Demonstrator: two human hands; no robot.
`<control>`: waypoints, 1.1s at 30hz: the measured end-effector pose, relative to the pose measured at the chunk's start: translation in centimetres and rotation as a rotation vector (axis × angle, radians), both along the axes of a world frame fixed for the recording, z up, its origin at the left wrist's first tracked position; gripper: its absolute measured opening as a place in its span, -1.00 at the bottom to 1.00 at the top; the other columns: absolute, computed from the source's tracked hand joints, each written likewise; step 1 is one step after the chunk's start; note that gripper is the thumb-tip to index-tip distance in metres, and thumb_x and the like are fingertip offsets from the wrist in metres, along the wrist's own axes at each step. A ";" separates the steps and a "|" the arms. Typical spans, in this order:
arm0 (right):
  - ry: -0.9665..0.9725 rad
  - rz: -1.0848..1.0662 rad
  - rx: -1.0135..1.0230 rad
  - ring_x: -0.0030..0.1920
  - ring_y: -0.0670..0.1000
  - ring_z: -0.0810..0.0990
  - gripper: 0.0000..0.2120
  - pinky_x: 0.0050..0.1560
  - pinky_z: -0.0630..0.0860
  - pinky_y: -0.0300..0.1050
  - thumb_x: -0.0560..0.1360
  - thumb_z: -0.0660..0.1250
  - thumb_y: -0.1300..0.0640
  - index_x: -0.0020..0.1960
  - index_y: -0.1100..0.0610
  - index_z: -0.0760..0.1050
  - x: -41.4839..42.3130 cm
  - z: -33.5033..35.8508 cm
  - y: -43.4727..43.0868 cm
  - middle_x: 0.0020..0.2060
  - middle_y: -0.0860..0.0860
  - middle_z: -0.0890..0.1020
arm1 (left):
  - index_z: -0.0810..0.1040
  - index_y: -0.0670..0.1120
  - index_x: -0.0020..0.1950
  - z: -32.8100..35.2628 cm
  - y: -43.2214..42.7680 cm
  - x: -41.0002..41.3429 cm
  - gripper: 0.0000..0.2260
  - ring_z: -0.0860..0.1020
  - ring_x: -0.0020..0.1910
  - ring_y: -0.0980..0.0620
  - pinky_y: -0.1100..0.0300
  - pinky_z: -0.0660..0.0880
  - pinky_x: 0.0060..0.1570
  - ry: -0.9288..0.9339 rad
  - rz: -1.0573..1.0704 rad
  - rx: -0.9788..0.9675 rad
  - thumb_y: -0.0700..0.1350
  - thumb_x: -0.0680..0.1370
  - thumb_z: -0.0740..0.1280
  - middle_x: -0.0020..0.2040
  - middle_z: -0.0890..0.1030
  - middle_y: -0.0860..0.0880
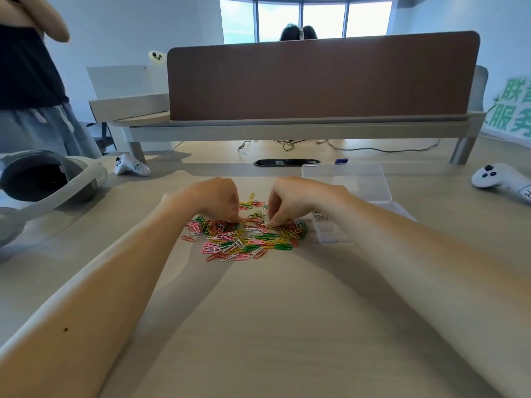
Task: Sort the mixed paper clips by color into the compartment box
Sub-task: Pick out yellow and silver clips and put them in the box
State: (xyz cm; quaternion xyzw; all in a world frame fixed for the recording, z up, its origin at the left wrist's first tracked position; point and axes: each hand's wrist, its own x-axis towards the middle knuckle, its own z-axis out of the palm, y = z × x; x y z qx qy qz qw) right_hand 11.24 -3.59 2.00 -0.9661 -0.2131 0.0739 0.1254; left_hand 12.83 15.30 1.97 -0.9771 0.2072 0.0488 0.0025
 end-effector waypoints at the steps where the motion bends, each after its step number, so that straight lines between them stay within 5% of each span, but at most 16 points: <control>1: -0.011 -0.003 0.017 -0.13 -0.05 0.63 -0.86 -0.20 0.54 -0.18 0.46 0.46 0.06 0.00 0.06 0.66 0.0 -0.1 0.2 -0.14 -0.05 0.67 | 0.68 -0.07 -0.05 -0.1 0.1 0.1 -0.83 0.58 -0.08 0.05 0.08 0.52 0.11 -0.008 -0.003 -0.014 0.01 0.50 0.40 -0.10 0.66 0.06; 8: -0.076 -0.022 0.022 -0.10 0.02 0.62 -0.84 -0.18 0.53 -0.14 0.45 0.47 0.08 0.01 0.11 0.68 0.4 -1.1 1.8 -0.11 0.01 0.68 | 0.65 0.03 0.05 -0.2 -0.5 -0.6 -0.85 0.50 -0.22 0.28 0.41 0.42 -0.18 -0.085 -0.144 -0.234 -0.05 0.49 0.43 -0.15 0.58 0.15; 22: -0.073 -0.007 0.043 -0.19 -0.01 0.55 -0.86 -0.27 0.42 -0.19 0.54 0.36 0.13 0.03 0.15 0.63 0.0 -0.4 1.3 -0.15 0.02 0.62 | 0.69 -0.02 0.02 -0.3 -0.7 -0.9 -0.87 0.52 -0.24 0.25 0.41 0.42 -0.21 -0.083 -0.151 -0.282 -0.07 0.51 0.41 -0.12 0.67 0.07; 28: -0.082 -0.022 0.081 -0.26 -0.10 0.56 -0.93 -0.25 0.43 -0.20 0.55 0.34 0.11 -0.11 0.05 0.55 -0.2 1.1 -0.6 -0.24 -0.07 0.60 | 0.66 -0.09 0.01 0.3 -1.8 -1.1 -0.86 0.49 -0.30 0.24 0.44 0.34 -0.30 -0.123 -0.150 -0.325 -0.08 0.55 0.36 -0.14 0.63 0.04; 33: -0.101 -0.122 0.017 -0.28 -0.09 0.58 -0.81 -0.23 0.48 -0.17 0.55 0.33 0.15 -0.24 0.00 0.53 -0.1 2.1 -5.2 -0.21 -0.04 0.63 | 0.66 -0.10 0.02 0.5 -2.4 -0.9 -0.85 0.54 -0.18 0.17 0.37 0.43 -0.20 -0.065 -0.151 -0.306 -0.07 0.52 0.39 -0.09 0.66 0.02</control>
